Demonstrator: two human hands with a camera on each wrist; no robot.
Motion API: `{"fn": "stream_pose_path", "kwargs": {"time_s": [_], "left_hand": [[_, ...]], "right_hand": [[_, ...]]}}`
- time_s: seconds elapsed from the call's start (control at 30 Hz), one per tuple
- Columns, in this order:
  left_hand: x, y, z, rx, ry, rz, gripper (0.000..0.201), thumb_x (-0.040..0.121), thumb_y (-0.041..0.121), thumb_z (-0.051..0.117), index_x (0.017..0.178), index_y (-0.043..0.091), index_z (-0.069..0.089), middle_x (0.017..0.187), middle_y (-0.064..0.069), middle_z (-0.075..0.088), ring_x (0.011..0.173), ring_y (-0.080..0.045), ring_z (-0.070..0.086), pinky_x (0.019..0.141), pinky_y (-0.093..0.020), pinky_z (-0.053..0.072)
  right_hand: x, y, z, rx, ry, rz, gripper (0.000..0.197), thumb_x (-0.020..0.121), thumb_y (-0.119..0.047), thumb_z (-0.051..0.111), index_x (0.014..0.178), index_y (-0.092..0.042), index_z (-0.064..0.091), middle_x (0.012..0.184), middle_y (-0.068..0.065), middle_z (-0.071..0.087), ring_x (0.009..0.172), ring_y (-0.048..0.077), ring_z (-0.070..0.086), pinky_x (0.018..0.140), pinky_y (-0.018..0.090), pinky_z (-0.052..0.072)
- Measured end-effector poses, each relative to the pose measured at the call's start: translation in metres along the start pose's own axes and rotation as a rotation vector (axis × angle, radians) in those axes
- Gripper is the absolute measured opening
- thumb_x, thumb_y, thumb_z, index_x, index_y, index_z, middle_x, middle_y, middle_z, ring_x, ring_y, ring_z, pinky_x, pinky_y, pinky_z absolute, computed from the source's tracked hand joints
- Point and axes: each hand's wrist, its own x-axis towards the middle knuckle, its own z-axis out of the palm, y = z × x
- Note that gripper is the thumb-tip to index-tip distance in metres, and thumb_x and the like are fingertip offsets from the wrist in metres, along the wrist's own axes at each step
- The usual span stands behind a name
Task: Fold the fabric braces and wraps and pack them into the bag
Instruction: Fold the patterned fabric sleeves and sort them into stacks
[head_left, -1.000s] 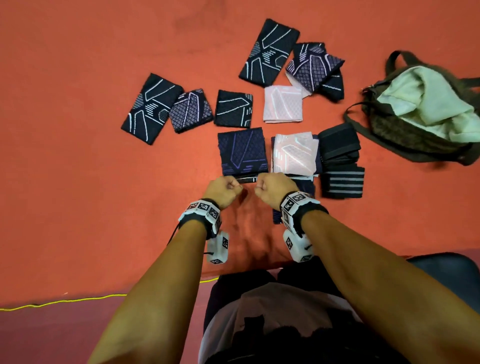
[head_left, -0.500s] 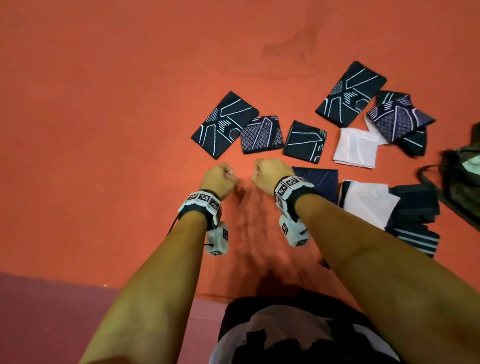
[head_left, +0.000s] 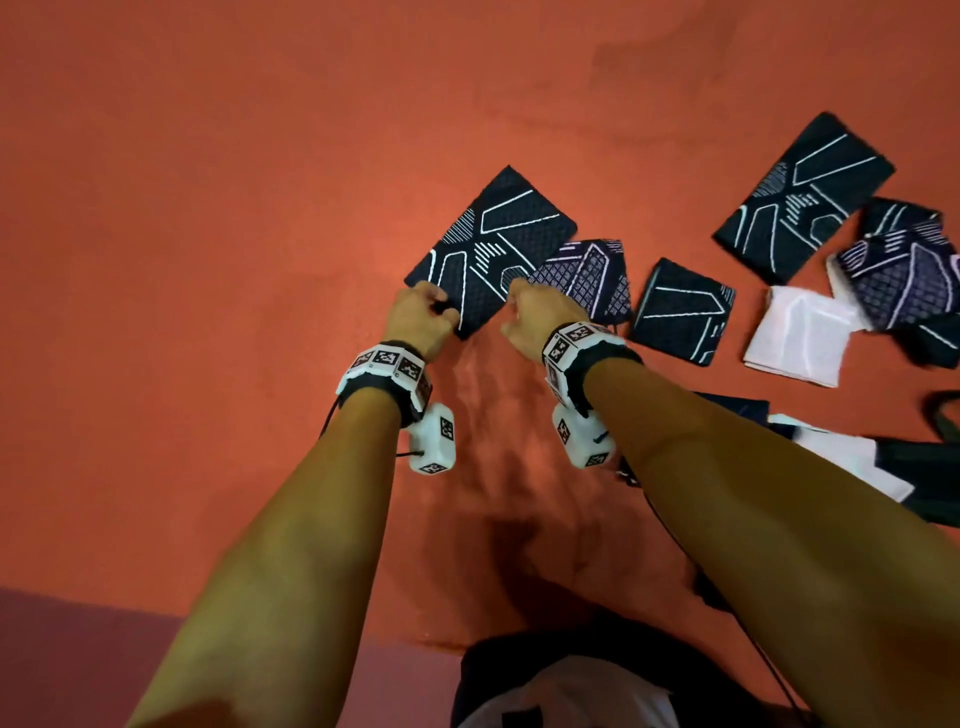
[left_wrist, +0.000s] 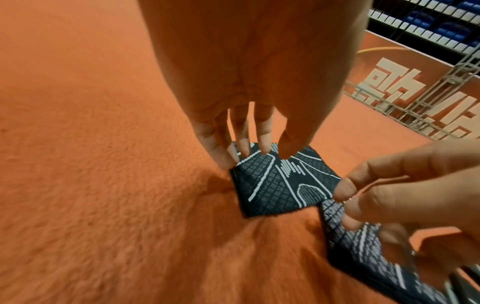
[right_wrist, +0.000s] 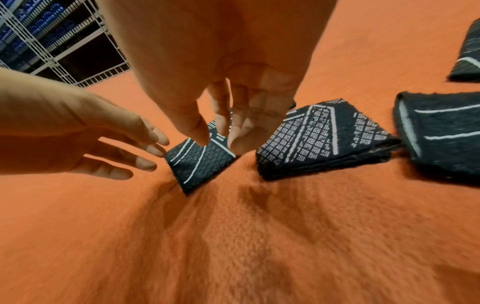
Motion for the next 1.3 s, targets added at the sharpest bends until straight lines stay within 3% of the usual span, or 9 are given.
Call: {"fn": "stream_pose_path", "kwargs": {"time_s": [0.13,0.37,0.5,0.7,0.77,0.83,0.93,1.03,1.3], "left_hand": [[0.017,-0.006,0.005,0.072,0.005,-0.021,0.034,0.089,0.019,0.063,0.122,0.011,0.062,0.131,-0.016,0.053,0.118,-0.03,0.054,0.099,-0.031,0.039],[0.035,-0.006,0.0,-0.004,0.057,-0.036,0.048,0.086,0.016,0.066,0.133,0.01,0.054,0.142,-0.01,0.037,0.122,-0.027,0.051,0.109,-0.028,0.04],[0.042,-0.002,-0.003,0.025,0.058,-0.015,0.039,0.09,0.012,0.062,0.128,0.013,0.055,0.134,-0.01,0.049,0.117,-0.025,0.053,0.099,-0.029,0.042],[0.027,-0.007,-0.003,-0.089,-0.015,-0.04,0.021,0.085,0.003,0.054,0.095,0.021,0.052,0.096,0.003,0.061,0.085,-0.016,0.056,0.069,-0.026,0.044],[0.019,-0.01,-0.002,-0.115,-0.057,-0.045,0.02,0.08,0.005,0.056,0.089,0.023,0.052,0.087,0.006,0.06,0.082,-0.016,0.055,0.067,-0.027,0.041],[0.008,-0.013,0.001,-0.088,-0.123,-0.057,0.02,0.079,0.007,0.058,0.085,0.025,0.054,0.083,0.006,0.059,0.081,-0.017,0.055,0.07,-0.027,0.041],[-0.014,-0.02,0.011,-0.064,-0.236,-0.066,0.019,0.079,0.006,0.061,0.091,0.02,0.059,0.088,0.002,0.061,0.081,-0.018,0.057,0.068,-0.026,0.045],[-0.039,-0.025,0.027,-0.087,-0.27,-0.11,0.017,0.082,0.008,0.065,0.094,0.018,0.061,0.088,0.001,0.062,0.078,-0.016,0.058,0.069,-0.025,0.047],[-0.116,-0.06,0.083,-0.085,-0.39,-0.218,0.024,0.082,0.001,0.069,0.081,0.023,0.061,0.079,-0.001,0.063,0.076,-0.018,0.061,0.065,-0.023,0.049]], "right_hand": [[0.022,-0.003,0.009,-0.003,-0.006,0.023,0.039,0.093,-0.021,0.053,0.13,-0.01,0.048,0.125,0.013,0.055,0.11,0.034,0.059,0.09,0.041,0.052],[0.04,-0.006,0.022,0.042,0.012,0.112,0.041,0.095,-0.026,0.056,0.132,-0.012,0.044,0.129,0.017,0.043,0.101,0.035,0.061,0.086,0.041,0.052],[0.039,-0.006,0.032,0.119,0.09,0.135,0.047,0.094,-0.02,0.059,0.136,-0.013,0.041,0.134,0.016,0.035,0.099,0.032,0.061,0.087,0.039,0.053],[0.033,-0.006,0.045,0.316,0.191,0.132,0.064,0.087,-0.005,0.063,0.144,-0.014,0.036,0.156,0.019,0.009,0.108,0.033,0.059,0.096,0.034,0.052],[0.033,-0.006,0.043,0.352,0.184,0.151,0.06,0.087,-0.007,0.063,0.141,-0.015,0.041,0.155,0.015,0.015,0.105,0.03,0.06,0.096,0.034,0.052],[0.032,-0.003,0.038,0.374,0.156,0.158,0.05,0.088,-0.011,0.063,0.135,-0.017,0.049,0.144,0.01,0.036,0.103,0.027,0.061,0.094,0.035,0.052],[0.023,0.003,0.037,0.381,0.06,0.15,0.033,0.091,-0.017,0.06,0.124,-0.022,0.061,0.118,0.004,0.065,0.094,0.019,0.061,0.082,0.024,0.046],[0.003,0.009,0.052,0.346,0.0,0.134,0.024,0.09,-0.016,0.059,0.113,-0.023,0.066,0.105,0.003,0.069,0.085,0.016,0.059,0.073,0.02,0.039],[-0.075,0.036,0.104,0.305,-0.148,0.19,0.036,0.085,-0.001,0.052,0.111,-0.024,0.064,0.111,0.006,0.066,0.087,0.02,0.059,0.074,0.021,0.044]]}}
